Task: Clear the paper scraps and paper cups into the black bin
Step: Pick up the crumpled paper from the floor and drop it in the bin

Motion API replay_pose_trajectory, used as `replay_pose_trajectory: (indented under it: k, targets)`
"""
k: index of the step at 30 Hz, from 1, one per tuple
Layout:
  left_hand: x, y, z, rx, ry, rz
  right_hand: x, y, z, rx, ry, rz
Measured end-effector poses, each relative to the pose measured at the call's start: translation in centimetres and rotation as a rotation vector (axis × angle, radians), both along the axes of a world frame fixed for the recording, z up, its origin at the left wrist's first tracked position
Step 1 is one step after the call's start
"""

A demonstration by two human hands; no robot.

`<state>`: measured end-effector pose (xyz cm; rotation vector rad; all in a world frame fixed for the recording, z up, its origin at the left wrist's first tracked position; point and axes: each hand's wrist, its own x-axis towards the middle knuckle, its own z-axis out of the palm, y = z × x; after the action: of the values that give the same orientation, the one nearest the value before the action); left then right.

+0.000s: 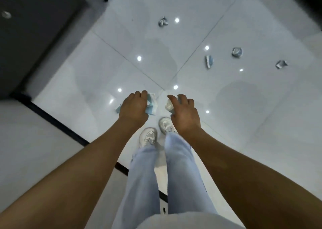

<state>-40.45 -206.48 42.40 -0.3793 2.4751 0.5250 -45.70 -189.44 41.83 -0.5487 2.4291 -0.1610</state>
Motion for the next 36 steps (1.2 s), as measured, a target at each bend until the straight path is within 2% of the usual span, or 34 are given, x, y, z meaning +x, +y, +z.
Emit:
replay_pose_trajectory:
  k: [7,17,25,36]
  targets:
    - [1.1,6.2,8.8,-0.028,0.088,-0.374,5.1,6.0,8.9,-0.012,0.041,-0.318]
    - [3.4,20.5,12.3,-0.021,0.106,-0.873,13.8,20.4,13.7,0.016,0.054,-0.789]
    - [5.1,38.4,12.6,-0.003,0.086,-1.108,20.7,35.9,13.6,0.007,-0.002,-1.113]
    - [10.2,64.9,13.0,0.015,0.102,-1.362,30.2,58.6,13.6,0.03,-0.021,-1.442]
